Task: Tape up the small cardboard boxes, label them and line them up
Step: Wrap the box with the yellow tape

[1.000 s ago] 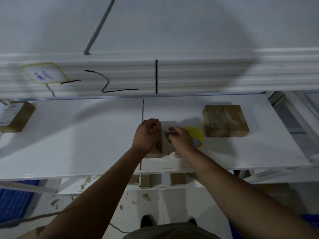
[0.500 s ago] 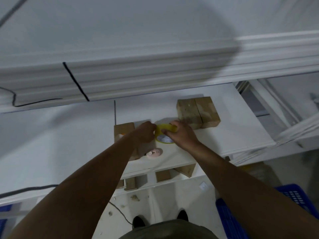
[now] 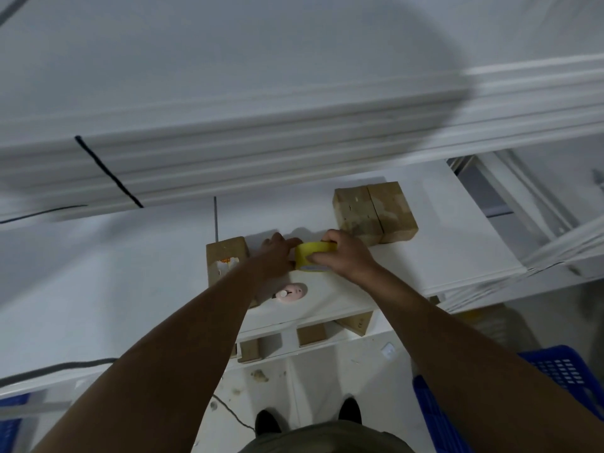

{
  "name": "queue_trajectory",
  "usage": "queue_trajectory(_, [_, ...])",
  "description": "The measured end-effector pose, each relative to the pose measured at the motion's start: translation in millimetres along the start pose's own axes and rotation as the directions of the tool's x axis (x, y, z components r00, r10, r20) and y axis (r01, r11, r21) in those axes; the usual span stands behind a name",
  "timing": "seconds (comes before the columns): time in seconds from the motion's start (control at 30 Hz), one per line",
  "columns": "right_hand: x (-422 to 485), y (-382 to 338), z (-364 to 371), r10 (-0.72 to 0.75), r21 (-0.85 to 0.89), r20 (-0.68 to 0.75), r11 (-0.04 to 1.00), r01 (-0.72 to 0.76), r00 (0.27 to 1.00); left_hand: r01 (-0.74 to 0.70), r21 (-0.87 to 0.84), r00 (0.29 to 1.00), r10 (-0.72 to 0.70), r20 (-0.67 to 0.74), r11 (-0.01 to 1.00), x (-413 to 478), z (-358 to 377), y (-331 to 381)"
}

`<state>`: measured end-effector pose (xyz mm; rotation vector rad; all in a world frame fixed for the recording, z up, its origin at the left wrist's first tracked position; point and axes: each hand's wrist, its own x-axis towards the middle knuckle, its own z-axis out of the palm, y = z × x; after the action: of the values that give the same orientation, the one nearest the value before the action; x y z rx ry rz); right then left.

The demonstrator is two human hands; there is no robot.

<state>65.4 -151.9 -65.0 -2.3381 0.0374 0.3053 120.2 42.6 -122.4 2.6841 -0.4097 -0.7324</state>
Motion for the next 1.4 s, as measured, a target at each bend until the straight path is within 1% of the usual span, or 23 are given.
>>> queue_trajectory(0.07, [-1, 0, -7, -0.031, -0.074, -0.022, 0.997, 0.03, 0.999, 0.013, -0.046, 0.999, -0.015, -0.044, 0.999, 0, 3, -1])
queue_trajectory(0.17, [-3, 1, -15, -0.065, -0.129, -0.065, 0.99, 0.056, 0.996, -0.009, -0.112, 0.995, -0.002, -0.096, 0.994, -2, 1, -1])
queue_trajectory(0.3, [-6, -6, -20, -0.093, -0.139, -0.13, 0.987, 0.075, 0.987, -0.062, -0.196, 0.985, 0.028, -0.168, 0.979, -9, -2, -2])
queue_trajectory(0.43, [-8, -22, -29, -0.139, -0.152, -0.151, 0.982, 0.116, 0.979, -0.07, -0.338, 0.971, -0.013, -0.237, 0.939, -20, -5, -4])
queue_trajectory(0.53, [-5, -36, -44, -0.135, -0.057, -0.216, 0.99, 0.125, 0.967, -0.158, -0.479, 0.919, -0.048, -0.39, 0.864, -32, -28, 2])
queue_trajectory(0.57, [-2, -43, -53, -0.127, -0.023, -0.247, 0.992, 0.125, 0.961, -0.195, -0.492, 0.909, -0.033, -0.416, 0.848, -36, -40, 7])
queue_trajectory(0.6, [0, -50, -64, -0.127, -0.029, -0.268, 0.992, 0.124, 0.955, -0.218, -0.489, 0.912, -0.002, -0.41, 0.844, -41, -53, 13])
queue_trajectory(0.67, [-1, -64, -86, -0.128, -0.094, -0.265, 0.99, 0.107, 0.956, -0.234, -0.542, 0.942, 0.051, -0.331, 0.807, -52, -77, 17])
queue_trajectory(0.73, [-2, -69, -97, -0.105, -0.061, -0.222, 0.994, 0.094, 0.969, -0.214, -0.635, 0.97, 0.085, -0.228, 0.742, -68, -97, 13])
queue_trajectory(0.8, [-4, -70, -94, -0.109, -0.002, -0.16, 0.994, 0.11, 0.981, -0.172, -0.673, 0.985, 0.105, -0.14, 0.719, -90, -109, 5])
queue_trajectory(0.9, [-2, -69, -67, -0.153, 0.114, -0.088, 0.98, 0.163, 0.984, -0.091, -0.7, 0.996, 0.053, -0.076, 0.708, -118, -111, -14])
queue_trajectory(0.97, [1, -69, -44, -0.153, 0.169, -0.057, 0.972, 0.16, 0.987, -0.05, -0.704, 0.998, 0.003, -0.068, 0.709, -133, -106, -30])
queue_trajectory(1.03, [4, -71, -23, -0.145, 0.219, -0.015, 0.965, 0.144, 0.989, -0.014, -0.736, 0.998, -0.04, -0.055, 0.676, -148, -99, -47])
queue_trajectory(1.1, [6, -72, -6, -0.137, 0.24, 0.031, 0.963, 0.125, 0.99, 0.021, -0.777, 0.997, -0.071, -0.031, 0.629, -162, -92, -63])
queue_trajectory(1.2, [4, -75, 15, -0.127, 0.247, 0.117, 0.964, 0.095, 0.985, 0.072, -0.803, 0.995, -0.098, 0.017, 0.591, -181, -82, -87])
queue_trajectory(1.3, [-4, -83, 29, -0.113, 0.29, 0.189, 0.955, 0.055, 0.975, 0.105, -0.834, 0.994, -0.094, 0.064, 0.541, -197, -76, -107])
queue_trajectory(1.4, [-10, -88, 41, -0.102, 0.3, 0.246, 0.954, 0.024, 0.964, 0.112, -0.853, 0.993, -0.087, 0.079, 0.509, -209, -74, -119])
